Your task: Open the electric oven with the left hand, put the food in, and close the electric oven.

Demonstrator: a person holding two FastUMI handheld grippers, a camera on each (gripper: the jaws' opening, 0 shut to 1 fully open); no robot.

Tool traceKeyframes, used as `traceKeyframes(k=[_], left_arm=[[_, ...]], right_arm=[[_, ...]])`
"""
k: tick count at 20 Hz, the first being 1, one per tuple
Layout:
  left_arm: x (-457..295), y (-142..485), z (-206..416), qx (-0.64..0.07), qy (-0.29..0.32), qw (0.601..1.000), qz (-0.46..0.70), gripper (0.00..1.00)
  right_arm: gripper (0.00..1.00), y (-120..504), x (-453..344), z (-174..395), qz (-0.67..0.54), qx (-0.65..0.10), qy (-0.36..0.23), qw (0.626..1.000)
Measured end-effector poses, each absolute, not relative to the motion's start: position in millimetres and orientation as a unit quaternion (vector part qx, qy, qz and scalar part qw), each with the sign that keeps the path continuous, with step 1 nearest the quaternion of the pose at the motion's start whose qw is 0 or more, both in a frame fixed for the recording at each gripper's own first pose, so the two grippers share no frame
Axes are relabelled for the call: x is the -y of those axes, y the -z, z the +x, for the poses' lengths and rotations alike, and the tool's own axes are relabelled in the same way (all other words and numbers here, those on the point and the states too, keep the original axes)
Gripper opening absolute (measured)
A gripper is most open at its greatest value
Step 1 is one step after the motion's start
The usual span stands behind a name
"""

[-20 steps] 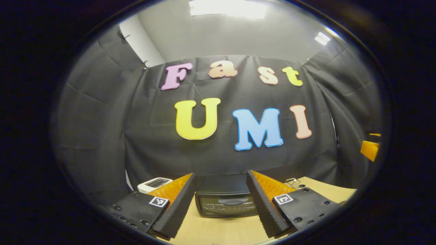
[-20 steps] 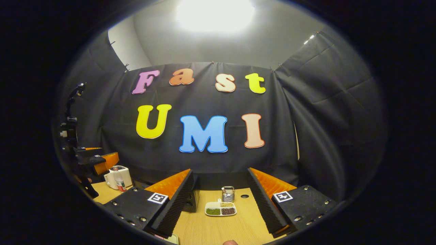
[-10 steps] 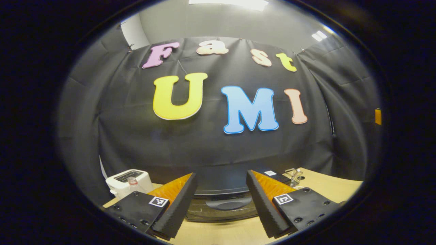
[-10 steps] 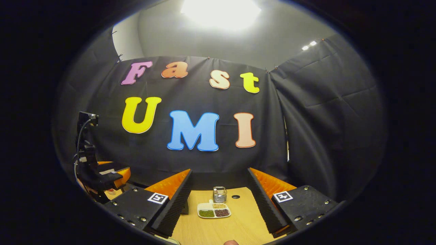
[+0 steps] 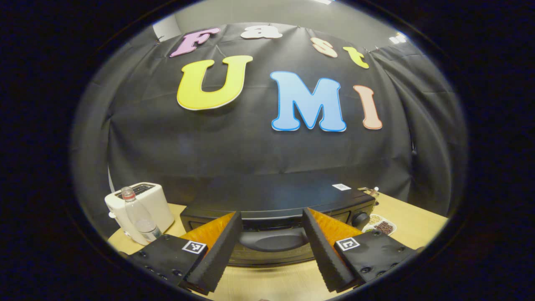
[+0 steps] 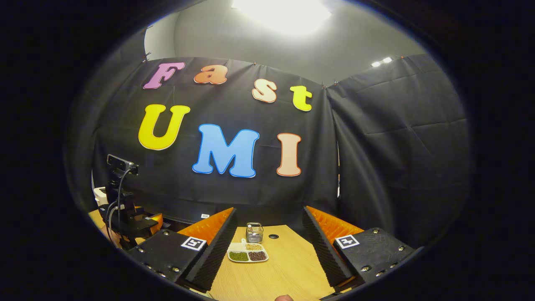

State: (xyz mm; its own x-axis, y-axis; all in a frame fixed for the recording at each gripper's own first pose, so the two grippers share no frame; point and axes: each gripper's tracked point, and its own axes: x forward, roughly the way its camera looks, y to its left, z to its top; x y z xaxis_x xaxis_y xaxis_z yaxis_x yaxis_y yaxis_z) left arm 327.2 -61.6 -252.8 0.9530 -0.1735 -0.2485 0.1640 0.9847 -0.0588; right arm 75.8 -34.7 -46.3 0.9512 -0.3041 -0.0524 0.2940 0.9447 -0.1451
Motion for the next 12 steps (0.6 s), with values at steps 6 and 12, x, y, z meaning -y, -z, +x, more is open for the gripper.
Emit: traceKeyframes(k=[6, 12], left_arm=[[63.3, 263.4, 327.6, -0.129, 0.083, 0.988, 0.005, 0.97], [62.2, 268.2, 298.1, -0.134, 0.078, 0.988, 0.008, 0.97]], right_arm=[[0.96, 47.3, 33.7, 73.6, -0.066, -0.038, 0.147, 0.986], [0.96, 46.3, 34.2, 71.9, -0.059, -0.036, 0.131, 0.989]])
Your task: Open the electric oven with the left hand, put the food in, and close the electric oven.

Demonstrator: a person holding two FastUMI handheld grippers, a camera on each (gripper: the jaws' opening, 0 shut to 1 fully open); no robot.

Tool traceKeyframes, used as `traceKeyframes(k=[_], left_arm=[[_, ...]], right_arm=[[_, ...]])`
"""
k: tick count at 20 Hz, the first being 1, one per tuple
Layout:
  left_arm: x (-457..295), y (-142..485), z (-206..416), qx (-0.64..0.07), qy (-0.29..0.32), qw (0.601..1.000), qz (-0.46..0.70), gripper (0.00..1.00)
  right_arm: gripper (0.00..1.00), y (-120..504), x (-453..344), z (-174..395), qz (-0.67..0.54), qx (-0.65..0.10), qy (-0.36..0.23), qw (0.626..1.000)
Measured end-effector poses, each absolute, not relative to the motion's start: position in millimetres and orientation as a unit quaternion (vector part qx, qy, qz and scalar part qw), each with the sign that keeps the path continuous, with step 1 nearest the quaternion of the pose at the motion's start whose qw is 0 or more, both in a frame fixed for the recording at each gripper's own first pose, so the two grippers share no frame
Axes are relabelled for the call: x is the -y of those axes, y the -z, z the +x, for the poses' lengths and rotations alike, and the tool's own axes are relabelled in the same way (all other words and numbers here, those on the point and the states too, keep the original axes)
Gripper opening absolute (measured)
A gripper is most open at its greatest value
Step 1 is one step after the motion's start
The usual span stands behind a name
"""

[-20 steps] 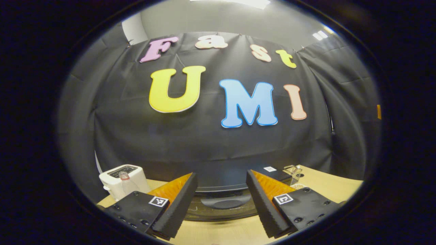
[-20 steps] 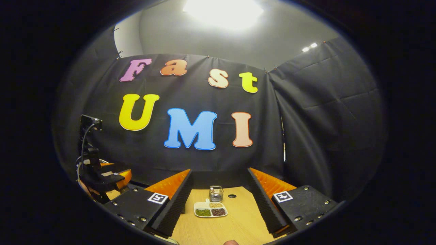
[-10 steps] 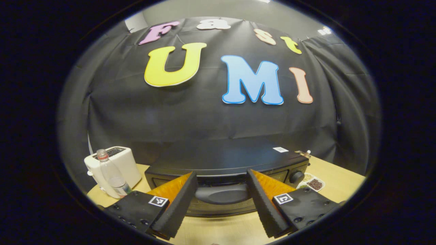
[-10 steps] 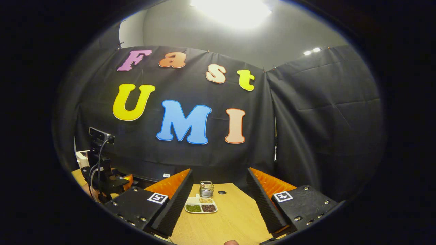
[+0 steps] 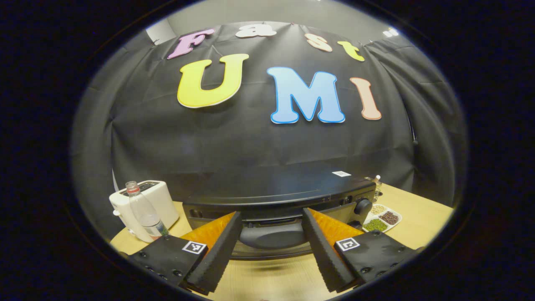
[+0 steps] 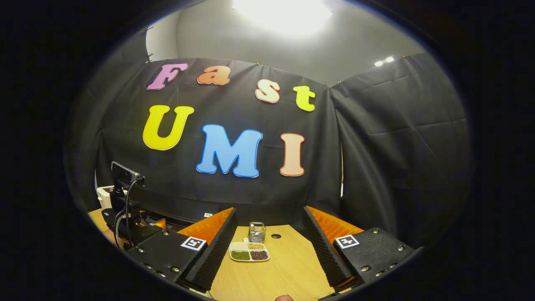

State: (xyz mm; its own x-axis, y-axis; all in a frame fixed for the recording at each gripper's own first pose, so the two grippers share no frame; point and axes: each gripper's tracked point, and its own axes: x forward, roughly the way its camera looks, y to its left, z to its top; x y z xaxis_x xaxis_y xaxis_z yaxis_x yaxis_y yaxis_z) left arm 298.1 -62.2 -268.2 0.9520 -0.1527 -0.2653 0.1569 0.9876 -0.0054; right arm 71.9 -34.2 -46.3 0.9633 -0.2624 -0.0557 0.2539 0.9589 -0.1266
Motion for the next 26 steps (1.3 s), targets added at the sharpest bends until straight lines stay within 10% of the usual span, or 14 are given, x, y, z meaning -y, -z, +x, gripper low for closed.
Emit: traceKeyframes(k=[26], left_arm=[[64.6, 375.0, 178.2, -0.266, 0.057, 0.962, 0.028, 0.91]], right_arm=[[0.96, 71.1, 47.4, 37.5, -0.036, -0.072, 0.065, 0.995]])
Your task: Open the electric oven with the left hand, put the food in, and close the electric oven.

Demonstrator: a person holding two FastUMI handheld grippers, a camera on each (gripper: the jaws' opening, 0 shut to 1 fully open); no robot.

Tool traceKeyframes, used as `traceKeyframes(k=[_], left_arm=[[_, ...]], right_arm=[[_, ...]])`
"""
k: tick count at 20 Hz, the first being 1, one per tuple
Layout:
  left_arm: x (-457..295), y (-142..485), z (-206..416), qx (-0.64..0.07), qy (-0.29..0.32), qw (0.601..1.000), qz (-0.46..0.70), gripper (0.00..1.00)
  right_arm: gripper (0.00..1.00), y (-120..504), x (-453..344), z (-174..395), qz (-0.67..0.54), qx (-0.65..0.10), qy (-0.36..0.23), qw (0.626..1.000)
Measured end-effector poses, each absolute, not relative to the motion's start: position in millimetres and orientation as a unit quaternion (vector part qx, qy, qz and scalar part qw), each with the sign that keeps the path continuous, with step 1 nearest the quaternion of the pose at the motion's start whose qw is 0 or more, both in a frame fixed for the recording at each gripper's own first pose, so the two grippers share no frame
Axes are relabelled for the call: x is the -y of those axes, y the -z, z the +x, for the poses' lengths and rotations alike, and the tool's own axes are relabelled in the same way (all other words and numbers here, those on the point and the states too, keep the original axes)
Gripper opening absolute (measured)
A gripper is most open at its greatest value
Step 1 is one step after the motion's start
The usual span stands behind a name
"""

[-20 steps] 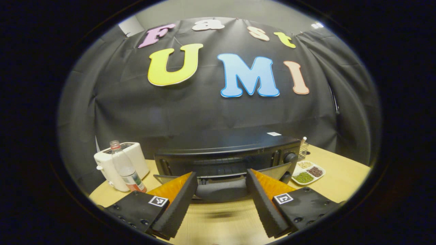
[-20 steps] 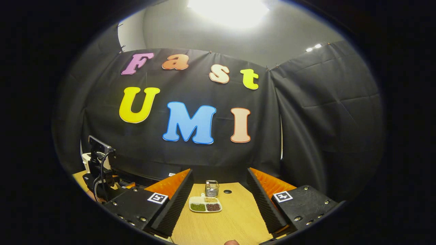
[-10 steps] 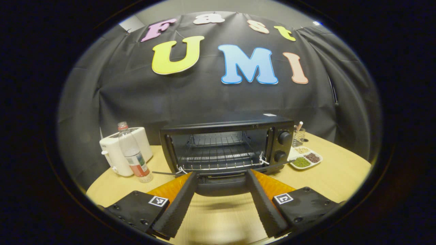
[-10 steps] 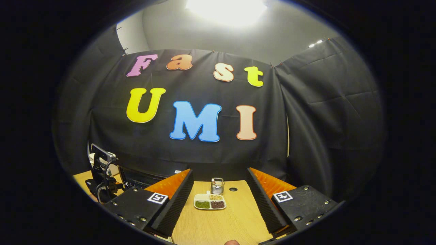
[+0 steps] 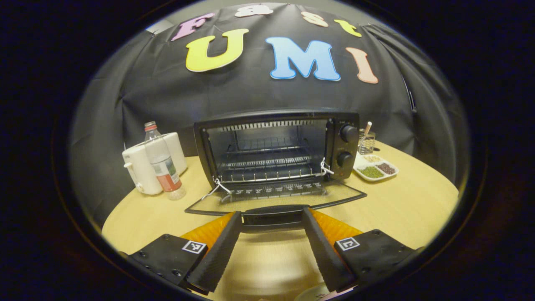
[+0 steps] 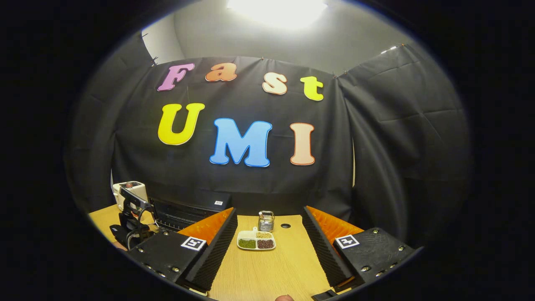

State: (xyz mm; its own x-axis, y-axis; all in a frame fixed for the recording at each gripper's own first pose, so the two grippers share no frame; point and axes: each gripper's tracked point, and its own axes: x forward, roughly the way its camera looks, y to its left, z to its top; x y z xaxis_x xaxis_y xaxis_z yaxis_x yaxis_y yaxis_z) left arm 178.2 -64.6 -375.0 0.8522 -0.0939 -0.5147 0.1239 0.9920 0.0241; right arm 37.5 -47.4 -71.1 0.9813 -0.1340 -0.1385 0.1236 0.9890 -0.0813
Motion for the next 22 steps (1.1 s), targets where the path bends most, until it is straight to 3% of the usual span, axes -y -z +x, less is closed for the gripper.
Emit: traceKeyframes(k=[2, 3, 6, 8, 14, 17, 20, 22], left_arm=[[65.6, 378.9, 175.2, -0.268, 0.057, 0.961, 0.030, 1.00], [65.3, 376.8, 172.7, -0.266, 0.058, 0.962, 0.028, 0.97], [61.2, 356.4, 166.2, -0.250, 0.051, 0.966, 0.025, 1.00], [56.7, 327.3, 160.6, -0.226, 0.046, 0.973, 0.019, 0.97], [27.2, 215.3, 135.1, -0.134, 0.023, 0.991, 0.009, 1.00], [4.4, 171.7, 115.1, -0.105, 0.004, 0.994, 0.011, 0.91], [-12.8, 136.5, 90.7, -0.089, -0.013, 0.996, 0.001, 1.00], [-24.2, 111.1, 78.6, -0.068, -0.028, 0.997, 0.007, 0.97]], right_arm=[[0.96, 74.9, 41.2, 35.2, -0.036, -0.079, 0.051, 0.995], [0.96, 76.3, 38.5, 34.9, -0.037, -0.081, 0.044, 0.995], [0.97, 81.1, 26.5, 36.1, -0.027, -0.088, 0.016, 0.996], [0.96, 91.1, 15.0, 39.5, -0.008, -0.107, -0.010, 0.994], [0.97, 131.5, -23.1, 43.4, 0.038, -0.175, -0.092, 0.979], [0.97, 159.7, -44.8, 38.8, 0.062, -0.235, -0.137, 0.960], [0.97, 182.6, -67.7, 28.4, 0.092, -0.291, -0.190, 0.933], [0.98, 201.0, -81.4, 20.2, 0.121, -0.339, -0.220, 0.907]])
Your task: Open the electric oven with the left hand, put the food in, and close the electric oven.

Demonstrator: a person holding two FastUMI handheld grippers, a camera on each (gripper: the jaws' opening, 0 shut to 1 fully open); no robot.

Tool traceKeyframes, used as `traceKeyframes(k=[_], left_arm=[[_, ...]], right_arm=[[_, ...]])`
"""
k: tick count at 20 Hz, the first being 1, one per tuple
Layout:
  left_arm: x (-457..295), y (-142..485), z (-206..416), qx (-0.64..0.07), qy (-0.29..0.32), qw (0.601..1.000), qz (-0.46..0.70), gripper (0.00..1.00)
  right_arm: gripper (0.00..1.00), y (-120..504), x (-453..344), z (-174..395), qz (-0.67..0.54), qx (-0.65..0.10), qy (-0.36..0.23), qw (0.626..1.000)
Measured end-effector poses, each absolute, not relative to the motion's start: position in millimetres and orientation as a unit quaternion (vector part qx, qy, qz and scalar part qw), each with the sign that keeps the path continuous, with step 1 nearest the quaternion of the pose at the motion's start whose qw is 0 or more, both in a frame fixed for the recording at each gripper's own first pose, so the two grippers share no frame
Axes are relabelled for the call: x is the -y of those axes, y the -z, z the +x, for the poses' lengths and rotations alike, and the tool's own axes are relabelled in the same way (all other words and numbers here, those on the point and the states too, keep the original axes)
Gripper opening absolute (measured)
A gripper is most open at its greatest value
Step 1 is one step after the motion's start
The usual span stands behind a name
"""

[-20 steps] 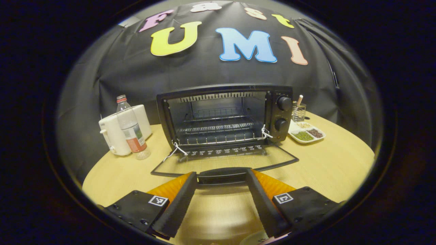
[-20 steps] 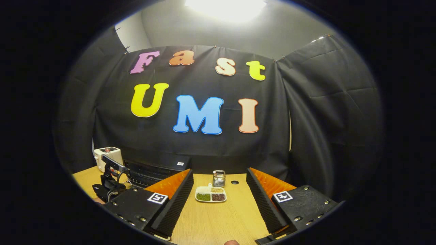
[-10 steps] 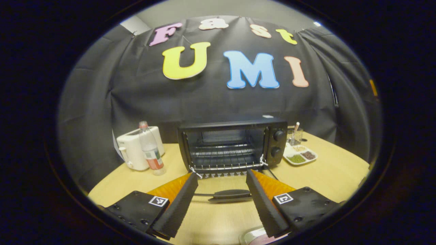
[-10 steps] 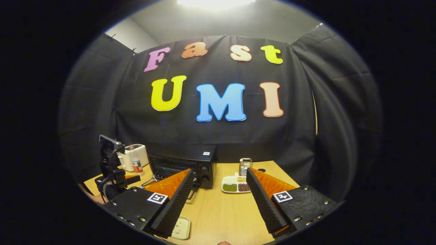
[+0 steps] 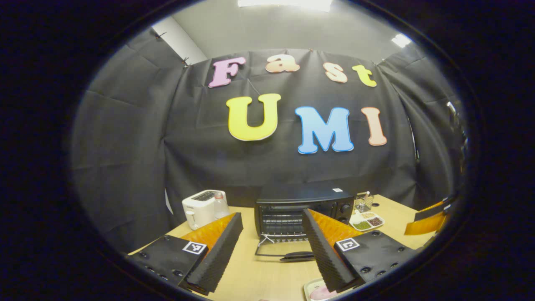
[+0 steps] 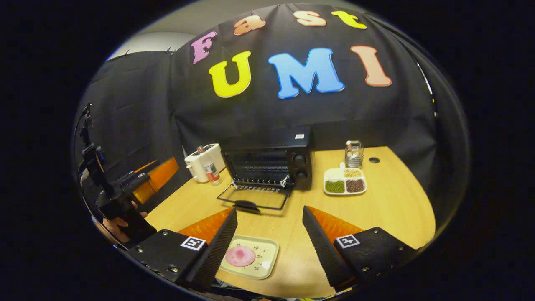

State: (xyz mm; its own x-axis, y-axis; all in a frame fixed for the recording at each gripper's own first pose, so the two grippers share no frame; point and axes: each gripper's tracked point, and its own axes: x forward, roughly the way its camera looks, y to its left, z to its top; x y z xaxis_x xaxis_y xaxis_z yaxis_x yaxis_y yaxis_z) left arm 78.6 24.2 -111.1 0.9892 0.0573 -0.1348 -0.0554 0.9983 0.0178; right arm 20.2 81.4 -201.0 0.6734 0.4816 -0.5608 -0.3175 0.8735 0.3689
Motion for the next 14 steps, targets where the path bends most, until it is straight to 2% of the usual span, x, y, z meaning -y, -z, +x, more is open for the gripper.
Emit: traceKeyframes(k=[2, 6, 14], left_arm=[[-34.4, 88.8, 68.8, -0.046, -0.042, 0.998, 0.016, 1.00], [-56.8, 70.7, 54.6, -0.029, -0.075, 0.997, 0.020, 1.00], [-100.2, 52.4, 18.2, -0.020, -0.136, 0.990, 0.043, 1.00]], right_arm=[[0.98, 216.9, -89.9, 10.7, 0.162, -0.386, -0.237, 0.877], [0.98, 255.5, -105.0, -6.6, 0.209, -0.484, -0.256, 0.810], [0.96, 330.4, -110.4, -37.7, 0.175, -0.609, -0.270, 0.725]])
